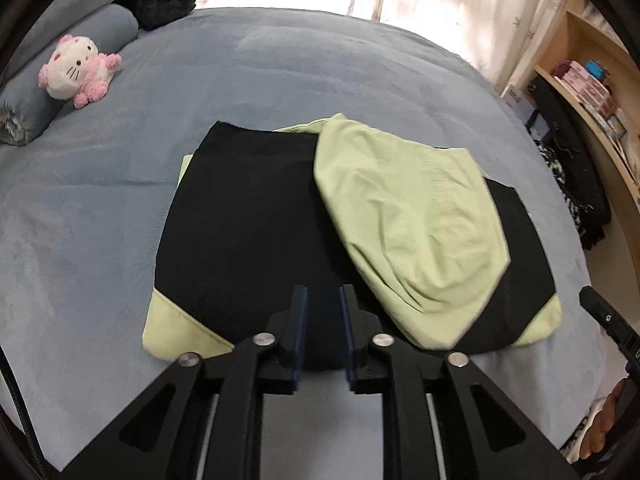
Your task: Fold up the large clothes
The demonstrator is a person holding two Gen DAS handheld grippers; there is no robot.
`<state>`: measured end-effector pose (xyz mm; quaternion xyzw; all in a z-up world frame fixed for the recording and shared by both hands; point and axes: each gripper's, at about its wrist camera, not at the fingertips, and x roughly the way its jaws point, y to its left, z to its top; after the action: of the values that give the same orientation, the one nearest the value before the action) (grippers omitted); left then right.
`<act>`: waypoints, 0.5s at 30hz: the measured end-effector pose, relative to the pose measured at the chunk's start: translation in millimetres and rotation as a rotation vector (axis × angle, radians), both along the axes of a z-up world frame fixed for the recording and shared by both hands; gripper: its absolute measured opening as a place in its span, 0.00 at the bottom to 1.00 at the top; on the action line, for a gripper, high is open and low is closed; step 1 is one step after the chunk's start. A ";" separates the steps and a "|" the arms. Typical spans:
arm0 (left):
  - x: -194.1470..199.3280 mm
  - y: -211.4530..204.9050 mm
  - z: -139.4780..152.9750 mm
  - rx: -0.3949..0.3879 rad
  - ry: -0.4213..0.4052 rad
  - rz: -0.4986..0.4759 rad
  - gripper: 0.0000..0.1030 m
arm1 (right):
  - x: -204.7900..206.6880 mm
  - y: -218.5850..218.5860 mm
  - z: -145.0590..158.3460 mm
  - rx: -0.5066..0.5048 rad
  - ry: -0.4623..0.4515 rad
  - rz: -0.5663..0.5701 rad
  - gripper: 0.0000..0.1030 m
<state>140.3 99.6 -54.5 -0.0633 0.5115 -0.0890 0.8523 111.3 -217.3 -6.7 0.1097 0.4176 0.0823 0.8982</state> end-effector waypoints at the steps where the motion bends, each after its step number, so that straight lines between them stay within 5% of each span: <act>1: -2.6 -1.5 3.3 -0.001 -0.003 -0.006 0.26 | -4.4 3.1 2.3 -0.011 0.000 0.007 0.32; 5: -13.1 -8.4 0.9 0.002 0.011 -0.025 0.53 | -14.2 12.4 -1.4 -0.043 0.012 0.027 0.38; 15: 15.8 -22.4 -60.5 -0.114 0.120 -0.080 0.53 | 22.4 19.8 -78.8 0.073 0.176 0.020 0.38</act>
<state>156.0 77.2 -114.9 -0.0965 0.5577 -0.1481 0.8110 133.6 -197.5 -85.6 0.1449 0.4925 0.0963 0.8527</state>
